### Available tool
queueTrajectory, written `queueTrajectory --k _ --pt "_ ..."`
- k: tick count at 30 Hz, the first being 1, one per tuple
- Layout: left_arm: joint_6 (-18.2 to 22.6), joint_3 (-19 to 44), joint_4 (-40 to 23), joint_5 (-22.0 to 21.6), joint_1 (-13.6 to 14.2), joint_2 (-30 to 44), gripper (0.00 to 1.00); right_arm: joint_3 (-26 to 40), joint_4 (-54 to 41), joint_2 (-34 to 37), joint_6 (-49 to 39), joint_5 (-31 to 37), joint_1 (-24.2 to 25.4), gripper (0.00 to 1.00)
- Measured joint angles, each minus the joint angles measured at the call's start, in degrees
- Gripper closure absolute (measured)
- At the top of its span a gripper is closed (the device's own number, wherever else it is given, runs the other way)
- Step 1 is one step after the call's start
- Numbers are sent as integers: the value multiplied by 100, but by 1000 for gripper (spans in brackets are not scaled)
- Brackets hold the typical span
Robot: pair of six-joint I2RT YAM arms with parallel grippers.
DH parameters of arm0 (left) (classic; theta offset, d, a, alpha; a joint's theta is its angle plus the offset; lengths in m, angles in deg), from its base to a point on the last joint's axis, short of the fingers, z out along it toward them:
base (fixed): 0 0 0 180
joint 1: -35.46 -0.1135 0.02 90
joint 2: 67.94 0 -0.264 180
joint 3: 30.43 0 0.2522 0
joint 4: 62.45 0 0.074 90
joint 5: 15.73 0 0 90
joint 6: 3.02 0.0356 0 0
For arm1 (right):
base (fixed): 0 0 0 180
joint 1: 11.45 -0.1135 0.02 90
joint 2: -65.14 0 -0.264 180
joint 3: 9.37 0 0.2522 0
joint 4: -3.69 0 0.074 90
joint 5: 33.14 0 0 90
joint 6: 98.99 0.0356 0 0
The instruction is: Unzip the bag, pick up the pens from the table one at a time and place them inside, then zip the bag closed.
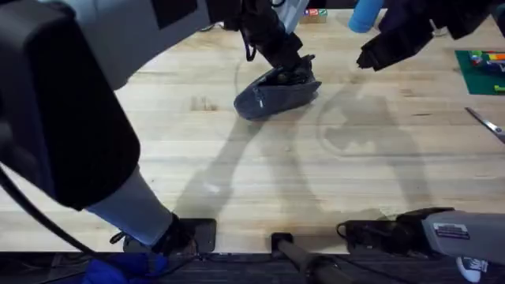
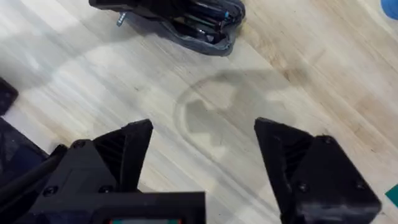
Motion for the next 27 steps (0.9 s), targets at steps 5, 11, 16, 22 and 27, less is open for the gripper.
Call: queueTrajectory --k 5,11,16,22,27 --pt "0 0 22 4 2 73 960 0 0 0 1 0 0 5" --pt "0 0 20 26 49 81 960 0 0 0 1 0 0 5" --pt "0 0 42 45 107 191 960 0 0 0 -1 0 0 5" --pt "0 0 41 62 113 496 960 0 0 0 1 0 0 5" --pt "0 0 45 65 113 519 959 0 0 0 2 0 0 5"
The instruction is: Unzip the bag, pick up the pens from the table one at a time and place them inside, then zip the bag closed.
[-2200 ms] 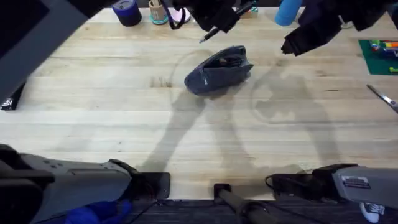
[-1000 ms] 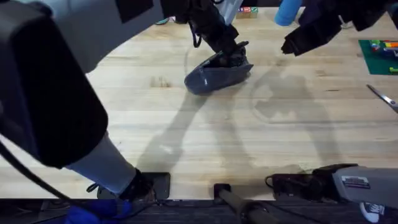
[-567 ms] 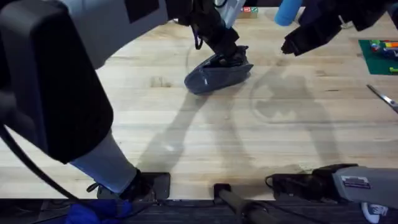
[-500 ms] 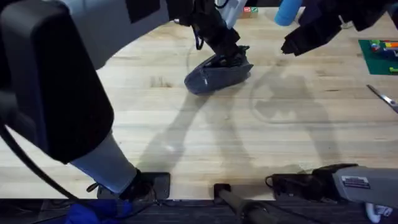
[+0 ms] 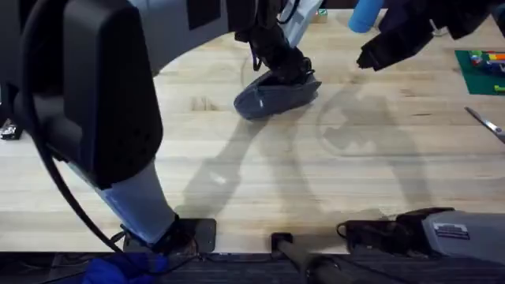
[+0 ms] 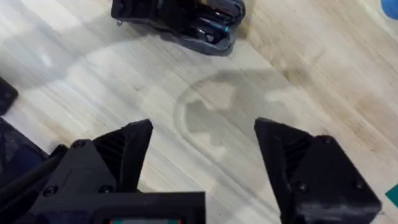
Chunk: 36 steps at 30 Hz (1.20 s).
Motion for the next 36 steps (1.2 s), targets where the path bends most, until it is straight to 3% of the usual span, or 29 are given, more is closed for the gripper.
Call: queueTrajectory --k 8,10,12,16,17,36 --pt "0 0 -3 0 0 0 951 0 0 0 -2 0 0 5" --pt "15 0 -3 3 0 0 864 0 0 0 -1 0 0 5" --pt "33 0 -1 15 0 0 728 0 0 0 0 0 0 5" --pt "39 0 12 20 0 0 126 0 0 0 -2 0 0 5" --pt "27 0 12 19 0 0 42 0 0 0 -1 0 0 5" --pt "38 24 34 17 -2 0 6 0 0 0 0 0 0 5"
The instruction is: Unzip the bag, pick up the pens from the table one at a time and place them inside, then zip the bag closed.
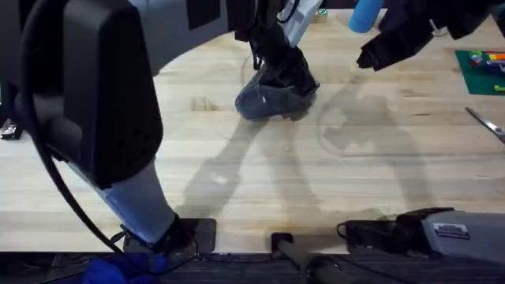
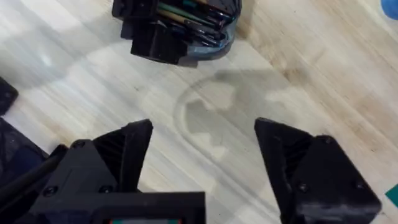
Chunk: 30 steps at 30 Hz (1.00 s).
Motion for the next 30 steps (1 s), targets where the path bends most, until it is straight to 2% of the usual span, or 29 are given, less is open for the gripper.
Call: queueTrajectory --k 3,10,19,30 --pt "0 174 -194 0 1 0 6 0 0 0 -1 0 0 5" --pt "1 1016 -544 -138 0 0 6 0 0 0 -1 0 0 6" --pt "1 2145 -1720 -305 -47 0 6 0 0 0 -1 -1 0 5" --pt "-62 2306 -2473 -342 -341 -15 4 0 0 0 0 0 0 5"
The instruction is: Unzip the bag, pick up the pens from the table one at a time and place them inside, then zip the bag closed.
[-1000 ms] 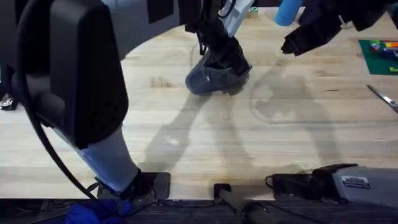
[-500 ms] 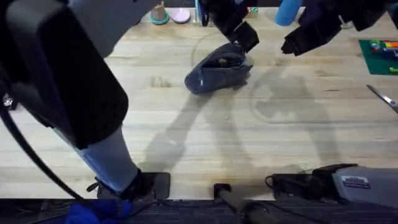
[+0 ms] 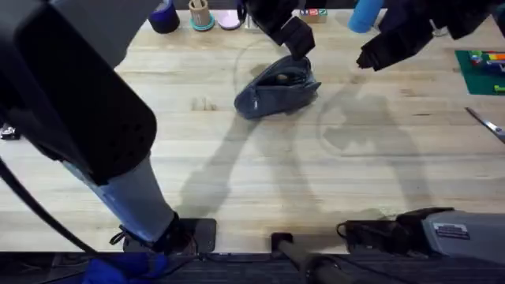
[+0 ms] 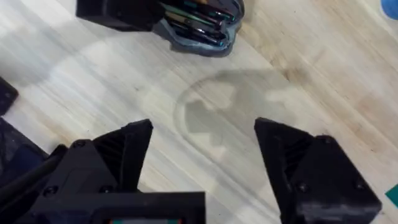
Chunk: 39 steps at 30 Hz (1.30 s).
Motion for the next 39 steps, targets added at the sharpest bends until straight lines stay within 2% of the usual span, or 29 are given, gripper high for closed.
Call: queueTrajectory --k 4,11,13,17,22,26,29,35,39 --pt "-7 -2 -225 -83 -20 -246 1 0 0 0 0 0 0 5" --pt "-4 -88 -442 -117 -42 -1104 1 0 0 0 -2 0 0 6" --pt "-5 -313 -374 -115 -61 -1348 1 0 0 0 0 0 0 6" --pt "-56 -1153 -126 -115 -185 -1906 2 0 0 0 0 0 0 5" --pt "-129 -2323 132 -69 -608 -2745 2 0 0 0 -1 0 0 6" --pt "-19 -2931 115 192 -1042 -3472 3 0 0 0 0 0 0 6" --pt "60 -3244 159 356 -1267 -3927 2 0 0 0 0 0 0 6" --pt "489 -3776 222 863 -1762 -4344 2 0 0 0 -1 0 0 5" --pt "992 -4041 219 1424 -2307 -4367 4 0 0 2 0 0 0 5"
